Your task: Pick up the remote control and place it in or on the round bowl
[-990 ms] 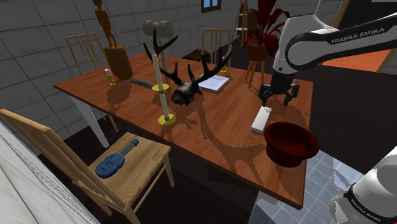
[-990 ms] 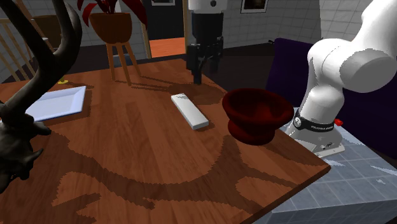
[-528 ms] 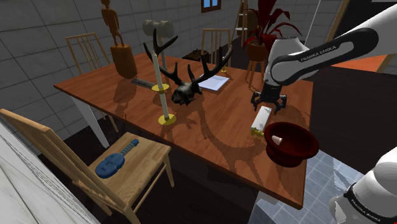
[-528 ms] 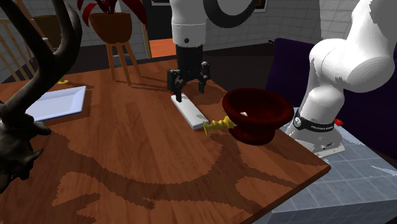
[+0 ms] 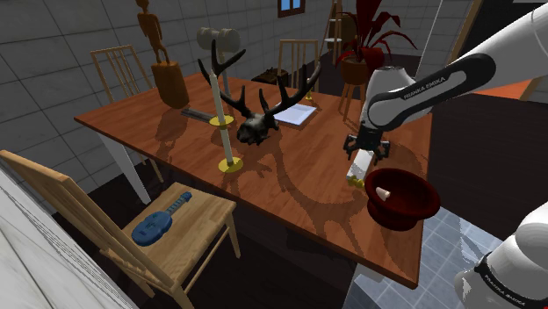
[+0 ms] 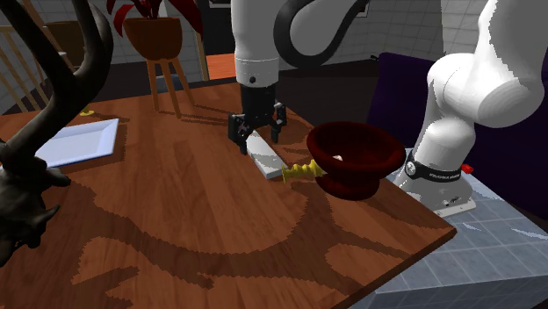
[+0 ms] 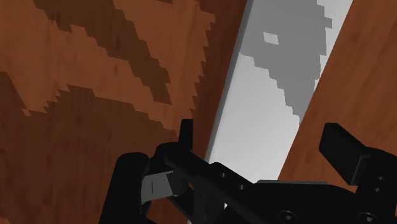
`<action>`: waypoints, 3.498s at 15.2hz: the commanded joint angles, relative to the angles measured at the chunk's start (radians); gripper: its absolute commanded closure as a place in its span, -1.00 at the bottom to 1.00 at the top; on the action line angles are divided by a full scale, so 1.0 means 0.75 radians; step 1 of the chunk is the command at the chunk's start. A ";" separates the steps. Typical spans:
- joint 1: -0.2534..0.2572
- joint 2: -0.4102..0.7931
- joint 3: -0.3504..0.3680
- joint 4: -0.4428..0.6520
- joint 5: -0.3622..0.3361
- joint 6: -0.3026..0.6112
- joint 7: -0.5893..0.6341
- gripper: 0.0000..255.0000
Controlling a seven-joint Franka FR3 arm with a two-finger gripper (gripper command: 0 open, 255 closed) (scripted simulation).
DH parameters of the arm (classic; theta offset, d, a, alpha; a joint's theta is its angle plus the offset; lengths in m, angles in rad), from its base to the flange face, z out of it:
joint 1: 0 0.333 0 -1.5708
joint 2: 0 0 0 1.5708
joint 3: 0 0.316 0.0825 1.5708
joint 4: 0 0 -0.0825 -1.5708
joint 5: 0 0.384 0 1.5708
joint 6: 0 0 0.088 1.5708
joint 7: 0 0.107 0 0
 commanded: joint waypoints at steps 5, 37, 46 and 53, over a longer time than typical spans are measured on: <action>0.001 0.019 0.003 -0.010 -0.002 0.030 0.005 -1.00; 0.002 -0.176 -0.010 0.162 0.015 -0.336 -0.007 1.00; 0.001 -0.227 -0.017 0.279 0.016 -0.504 -0.007 1.00; 0.017 -0.342 -0.006 0.258 0.033 -0.596 0.013 1.00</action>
